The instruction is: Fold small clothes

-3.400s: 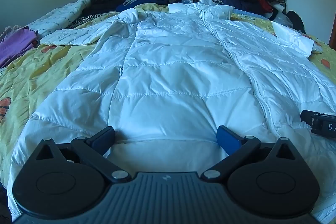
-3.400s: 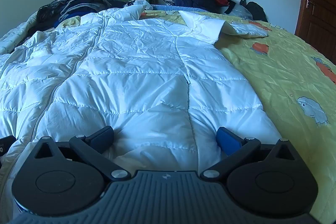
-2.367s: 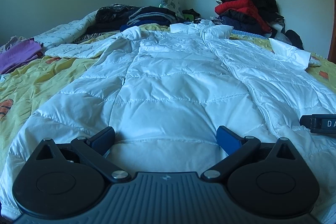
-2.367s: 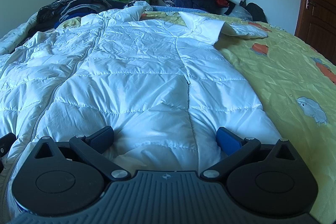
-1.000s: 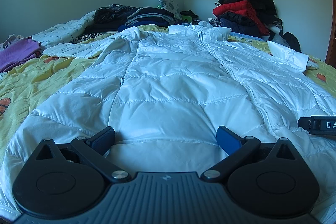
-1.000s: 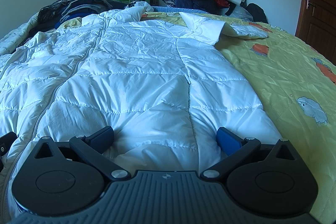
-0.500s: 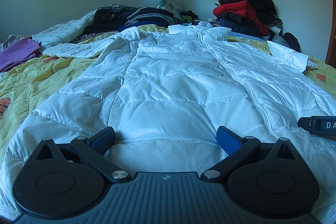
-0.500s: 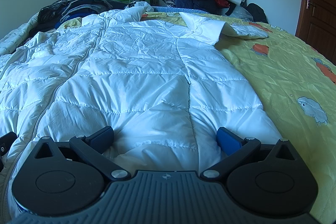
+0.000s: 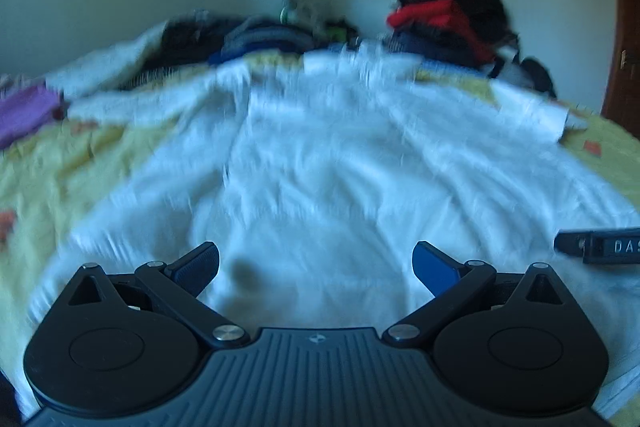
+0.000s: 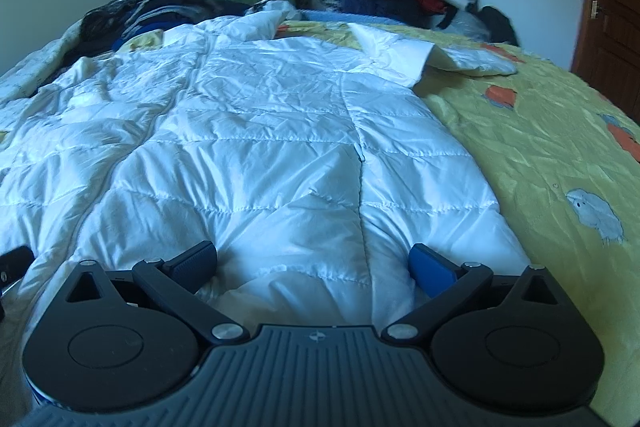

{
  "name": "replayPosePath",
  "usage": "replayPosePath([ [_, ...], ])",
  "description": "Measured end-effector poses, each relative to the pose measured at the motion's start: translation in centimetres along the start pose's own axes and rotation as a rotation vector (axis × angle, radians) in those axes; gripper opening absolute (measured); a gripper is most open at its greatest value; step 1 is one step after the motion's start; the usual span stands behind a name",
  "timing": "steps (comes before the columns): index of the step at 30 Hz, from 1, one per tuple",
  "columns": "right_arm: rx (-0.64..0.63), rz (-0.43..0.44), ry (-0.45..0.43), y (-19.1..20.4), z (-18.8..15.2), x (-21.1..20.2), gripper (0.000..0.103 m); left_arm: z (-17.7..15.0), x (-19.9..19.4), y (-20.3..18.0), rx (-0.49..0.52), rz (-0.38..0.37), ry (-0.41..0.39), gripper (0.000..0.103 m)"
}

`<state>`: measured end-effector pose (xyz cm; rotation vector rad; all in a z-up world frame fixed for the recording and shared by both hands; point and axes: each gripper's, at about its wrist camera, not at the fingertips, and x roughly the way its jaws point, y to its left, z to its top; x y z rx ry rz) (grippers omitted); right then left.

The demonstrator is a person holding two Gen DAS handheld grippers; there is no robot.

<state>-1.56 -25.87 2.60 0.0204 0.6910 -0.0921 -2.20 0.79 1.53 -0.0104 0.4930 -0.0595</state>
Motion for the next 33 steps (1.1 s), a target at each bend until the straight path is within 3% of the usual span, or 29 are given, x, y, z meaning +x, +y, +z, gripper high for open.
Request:
replayPosePath([
  [5,0.0,0.109,-0.027,-1.4,3.5,-1.2,0.103,5.2,-0.5,0.8,0.029,0.013,-0.091,0.103],
  [9,0.048,0.227,-0.054,-3.2,7.7,-0.2,0.103,9.3,3.1,1.7,-0.012,0.011,-0.065,0.103],
  [12,0.171,0.319,-0.065,-4.9,10.8,1.7,0.103,11.4,7.0,2.1,-0.045,0.023,-0.006,0.103],
  [16,0.305,0.389,-0.036,-6.3,14.5,5.7,0.103,13.3,12.6,2.3,-0.092,0.047,0.11,0.103],
  [18,0.332,0.422,-0.026,-6.3,16.2,7.8,0.103,13.7,14.7,2.9,-0.162,0.034,0.137,0.103],
  [22,0.376,0.506,0.008,-6.4,20.5,13.1,0.103,15.1,19.4,3.3,-0.306,-0.025,0.159,0.103],
  [26,0.461,0.562,0.063,-6.1,26.0,19.8,0.102,16.5,24.0,2.6,-0.373,-0.081,0.122,0.103],
  [33,0.459,0.472,0.092,-4.6,33.8,32.0,0.102,15.3,31.0,1.6,-0.384,-0.131,0.151,0.103],
])
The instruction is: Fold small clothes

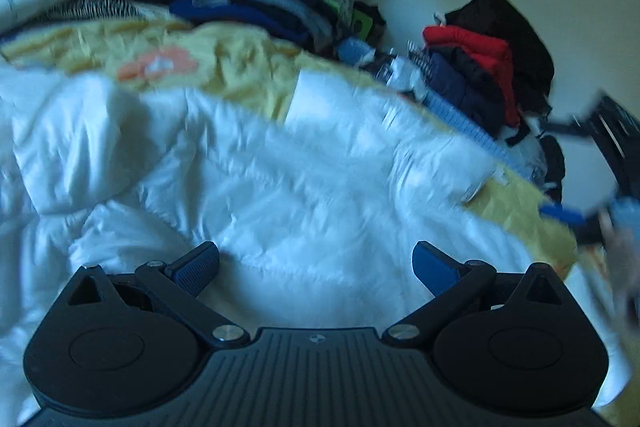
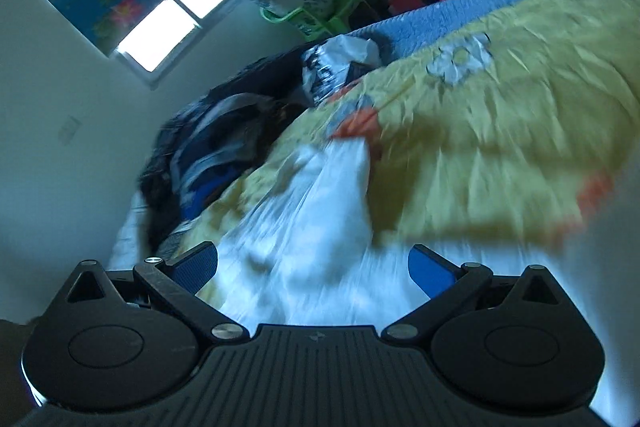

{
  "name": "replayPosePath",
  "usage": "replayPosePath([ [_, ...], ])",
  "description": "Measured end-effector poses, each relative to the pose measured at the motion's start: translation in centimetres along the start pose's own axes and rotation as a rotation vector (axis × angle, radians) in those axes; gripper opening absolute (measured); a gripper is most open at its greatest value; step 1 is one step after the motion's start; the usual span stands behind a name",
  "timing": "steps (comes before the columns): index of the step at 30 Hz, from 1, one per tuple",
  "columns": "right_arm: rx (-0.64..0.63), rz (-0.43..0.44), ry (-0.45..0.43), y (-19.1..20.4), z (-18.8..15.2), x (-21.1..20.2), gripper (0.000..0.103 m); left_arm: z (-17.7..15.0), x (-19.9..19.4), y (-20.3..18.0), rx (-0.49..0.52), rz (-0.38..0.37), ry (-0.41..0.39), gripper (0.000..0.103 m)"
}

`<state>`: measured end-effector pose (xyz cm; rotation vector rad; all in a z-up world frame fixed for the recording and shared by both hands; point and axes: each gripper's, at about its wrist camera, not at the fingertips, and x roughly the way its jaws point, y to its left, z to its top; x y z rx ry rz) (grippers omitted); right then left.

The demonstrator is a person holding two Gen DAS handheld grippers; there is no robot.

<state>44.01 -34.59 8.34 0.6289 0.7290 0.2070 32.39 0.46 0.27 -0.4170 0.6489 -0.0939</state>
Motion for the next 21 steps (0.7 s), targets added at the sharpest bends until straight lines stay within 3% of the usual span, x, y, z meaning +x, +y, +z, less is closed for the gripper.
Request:
replayPosePath([
  [2,0.015,-0.029,0.009,-0.8,2.0,3.5,0.102,-0.8,-0.2,-0.2,0.036,-0.003,-0.038,0.103],
  [4,0.039,-0.042,0.03,-1.6,3.7,6.9,0.102,-0.9,-0.4,0.4,0.006,-0.041,-0.051,0.103],
  [7,0.073,-0.025,0.096,-2.5,5.7,11.7,0.092,-0.8,-0.4,1.4,-0.05,-0.083,-0.063,0.103],
  [9,0.101,0.025,0.159,-2.7,6.4,14.5,0.08,-0.8,-0.5,1.4,-0.053,-0.086,-0.067,0.103],
  [11,0.075,0.03,0.199,-2.3,6.7,16.9,0.061,-0.8,-0.5,1.4,-0.053,-0.087,-0.068,0.103],
  [12,0.064,0.03,0.213,-2.0,6.6,17.6,0.057,-0.8,-0.5,1.5,-0.054,-0.089,-0.067,0.103],
  [13,0.041,0.022,0.225,-1.7,6.4,18.5,0.042,-0.8,-0.5,1.5,-0.054,-0.091,-0.068,0.103],
  [14,0.002,0.008,0.219,-1.2,6.2,18.9,0.022,-0.8,-0.5,1.5,-0.054,-0.092,-0.068,0.103],
  [17,-0.095,-0.026,0.166,0.3,5.7,18.9,0.016,-0.8,-0.6,1.6,-0.054,-0.098,-0.067,0.103],
  [21,-0.191,0.031,0.089,3.4,5.7,15.5,0.013,-0.9,-0.6,1.6,-0.05,-0.097,-0.064,0.103],
])
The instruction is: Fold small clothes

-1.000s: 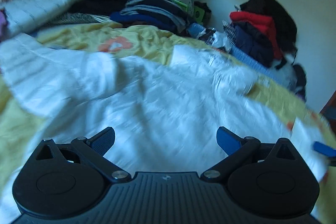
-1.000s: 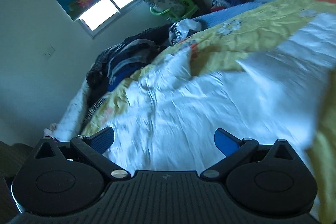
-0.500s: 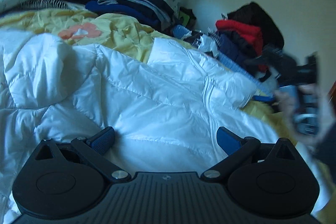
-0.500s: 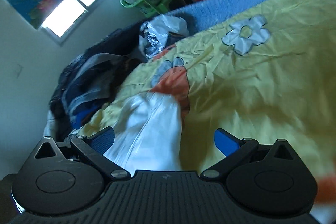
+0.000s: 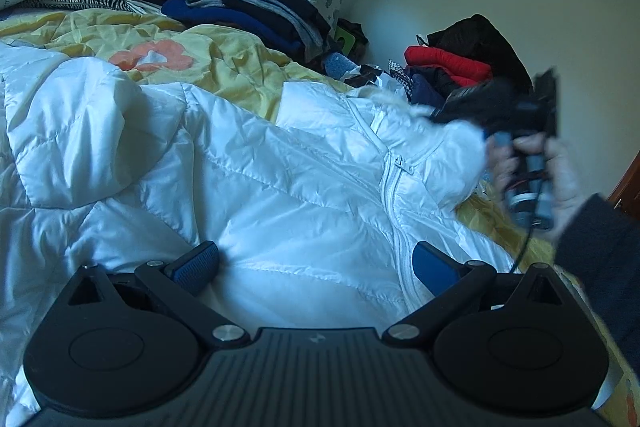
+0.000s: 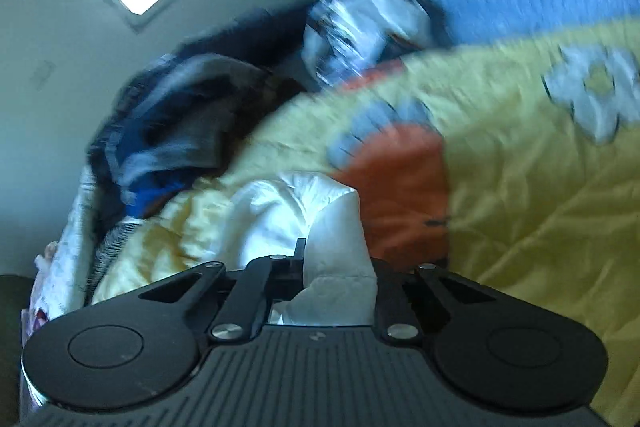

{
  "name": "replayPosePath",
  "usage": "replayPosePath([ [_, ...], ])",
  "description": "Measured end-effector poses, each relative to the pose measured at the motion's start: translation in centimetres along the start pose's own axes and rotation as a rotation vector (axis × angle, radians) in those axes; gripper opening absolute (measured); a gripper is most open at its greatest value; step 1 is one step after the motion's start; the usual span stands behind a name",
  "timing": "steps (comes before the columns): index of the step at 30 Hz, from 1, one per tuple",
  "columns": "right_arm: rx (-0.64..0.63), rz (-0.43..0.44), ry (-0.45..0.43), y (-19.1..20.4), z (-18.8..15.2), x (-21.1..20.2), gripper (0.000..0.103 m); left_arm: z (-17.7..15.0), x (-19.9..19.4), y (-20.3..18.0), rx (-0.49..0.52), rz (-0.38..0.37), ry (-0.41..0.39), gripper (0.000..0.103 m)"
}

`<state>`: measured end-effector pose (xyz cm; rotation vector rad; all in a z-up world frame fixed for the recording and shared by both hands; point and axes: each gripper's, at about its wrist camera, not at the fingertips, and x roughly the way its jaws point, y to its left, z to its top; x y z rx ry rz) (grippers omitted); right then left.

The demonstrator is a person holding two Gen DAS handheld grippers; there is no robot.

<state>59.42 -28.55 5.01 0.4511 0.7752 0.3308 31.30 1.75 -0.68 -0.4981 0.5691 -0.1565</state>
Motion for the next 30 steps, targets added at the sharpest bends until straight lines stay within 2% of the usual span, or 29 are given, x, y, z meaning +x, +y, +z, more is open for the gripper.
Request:
replayPosePath([
  [4,-0.244,0.021,-0.04,5.1,-1.3,-5.6,0.013,0.1,0.0,0.2,-0.006,-0.008,0.003,0.103],
  [6,-0.422,-0.003,-0.082,7.7,-3.3,-9.1,0.013,0.2,0.0,0.4,-0.016,-0.017,0.005,0.103],
  [8,-0.637,-0.045,-0.131,10.1,-6.8,-12.6,0.013,0.4,0.1,0.7,-0.033,-0.033,0.007,0.103],
  [10,-0.807,-0.071,-0.138,11.4,-11.0,-15.3,0.013,0.6,0.1,1.1,-0.053,-0.048,0.008,0.103],
  [12,-0.869,-0.067,-0.095,11.1,-14.8,-17.3,0.014,0.7,0.2,1.4,-0.07,-0.061,0.009,0.103],
  [13,-0.86,-0.068,-0.058,10.5,-16.3,-17.9,0.025,0.8,0.2,1.5,-0.077,-0.066,0.008,0.103],
  [14,-0.833,-0.071,-0.005,9.8,-17.5,-18.2,0.041,0.9,0.2,1.6,-0.082,-0.07,0.008,0.103],
  [15,-0.794,-0.088,0.03,9.1,-18.4,-18.5,0.05,0.8,0.2,1.6,-0.085,-0.072,0.007,0.103],
  [16,-0.731,-0.107,0.04,8.0,-19.3,-19.1,0.066,0.8,0.2,1.6,-0.087,-0.074,0.006,0.103],
  [17,-0.658,-0.106,0.029,6.9,-20.1,-19.9,0.072,0.9,0.2,1.6,-0.088,-0.076,0.006,0.103],
  [21,-0.348,0.018,0.03,2.9,-22.4,-23.1,0.073,0.8,0.2,1.7,-0.097,-0.083,0.001,0.103],
  [24,-0.096,0.131,-0.054,-0.4,-23.8,-24.9,0.074,0.8,0.2,1.8,-0.102,-0.088,-0.001,0.103],
  [25,0.012,0.173,-0.082,-2.2,-24.3,-25.1,0.078,0.7,0.1,1.8,-0.102,-0.089,-0.001,0.103],
  [27,0.203,0.243,-0.108,-5.1,-25.2,-24.7,0.078,0.7,0.0,1.7,-0.098,-0.088,-0.002,0.103],
  [29,0.323,0.301,-0.139,-7.1,-26.3,-24.2,0.078,0.6,-0.4,1.4,-0.082,-0.064,0.009,0.103],
  [30,0.34,0.324,-0.145,-7.5,-26.3,-24.0,0.078,0.5,-1.0,1.0,-0.066,-0.037,0.022,0.103],
])
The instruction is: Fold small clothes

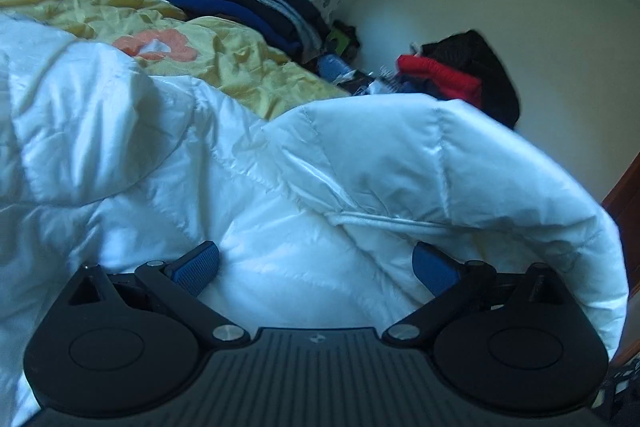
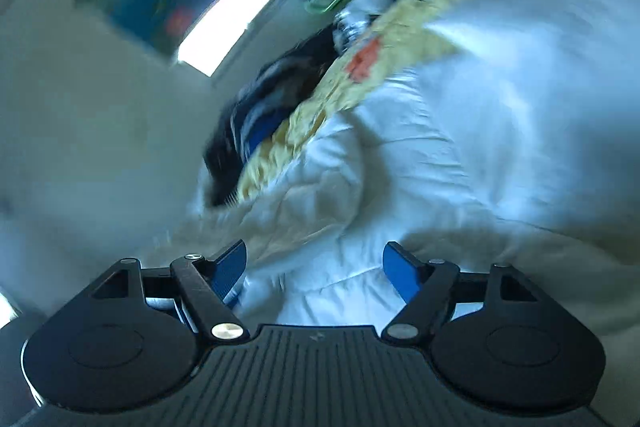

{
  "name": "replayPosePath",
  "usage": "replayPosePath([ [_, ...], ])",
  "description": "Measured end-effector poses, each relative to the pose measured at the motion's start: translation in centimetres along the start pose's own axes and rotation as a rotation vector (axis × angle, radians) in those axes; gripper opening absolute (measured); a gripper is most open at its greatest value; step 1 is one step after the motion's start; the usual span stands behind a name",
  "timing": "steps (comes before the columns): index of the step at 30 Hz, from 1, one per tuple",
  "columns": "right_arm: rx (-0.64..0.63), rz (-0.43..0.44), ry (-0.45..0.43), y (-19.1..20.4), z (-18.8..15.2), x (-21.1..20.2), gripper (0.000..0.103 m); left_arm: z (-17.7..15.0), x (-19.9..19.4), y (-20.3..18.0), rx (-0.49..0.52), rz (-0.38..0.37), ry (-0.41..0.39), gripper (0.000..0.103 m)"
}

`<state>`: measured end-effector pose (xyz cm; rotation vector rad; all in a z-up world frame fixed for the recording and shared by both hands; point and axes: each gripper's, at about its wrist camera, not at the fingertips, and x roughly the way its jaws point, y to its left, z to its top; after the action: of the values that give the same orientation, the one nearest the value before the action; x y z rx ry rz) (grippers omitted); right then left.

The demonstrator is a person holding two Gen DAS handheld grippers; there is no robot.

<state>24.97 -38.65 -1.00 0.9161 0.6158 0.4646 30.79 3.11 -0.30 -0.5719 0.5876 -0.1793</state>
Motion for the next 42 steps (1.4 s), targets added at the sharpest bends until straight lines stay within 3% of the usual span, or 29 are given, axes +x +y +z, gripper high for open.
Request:
replayPosePath([
  [2,-0.029,0.029,0.013,0.2,-0.1,-0.3,0.081,-0.4,-1.9,-0.7,0.031,0.017,0.019,0.103],
  [6,-0.079,0.023,0.049,0.8,-0.6,0.6,0.083,-0.7,-5.9,-1.0,-0.02,-0.052,0.038,0.103],
  [14,-0.081,0.054,0.059,0.6,-0.5,0.6,0.09,-0.4,-6.7,-1.4,-0.263,-0.081,0.067,0.103],
  [23,-0.095,0.065,0.068,0.7,-0.7,0.8,0.095,-2.2,-7.6,-4.3,-0.227,-0.124,0.091,0.103],
  [27,-0.106,0.065,0.073,0.8,-0.7,0.9,0.096,-3.4,-7.1,-3.7,-0.223,-0.077,0.134,0.103],
  [32,-0.116,0.061,0.076,0.9,-0.7,1.1,0.097,-1.6,-4.9,-1.5,-0.311,0.038,0.13,0.103],
  [35,-0.113,0.059,0.071,0.9,-0.7,1.0,0.096,0.1,-3.5,-1.9,-0.244,0.108,0.146,0.103],
  [37,-0.071,0.063,0.062,0.4,-0.4,0.8,0.093,0.6,-3.0,-2.2,-0.21,0.099,0.159,0.103],
  [40,0.089,0.057,0.065,-0.7,0.7,0.6,0.086,1.2,-2.8,-2.3,-0.191,0.073,0.16,0.102],
  [41,0.151,0.064,0.073,-1.1,1.1,0.8,0.081,1.2,-2.9,-2.2,-0.182,0.066,0.156,0.098],
  [42,0.199,0.067,0.085,-1.4,1.4,1.0,0.079,1.2,-2.9,-2.2,-0.174,0.063,0.162,0.087],
])
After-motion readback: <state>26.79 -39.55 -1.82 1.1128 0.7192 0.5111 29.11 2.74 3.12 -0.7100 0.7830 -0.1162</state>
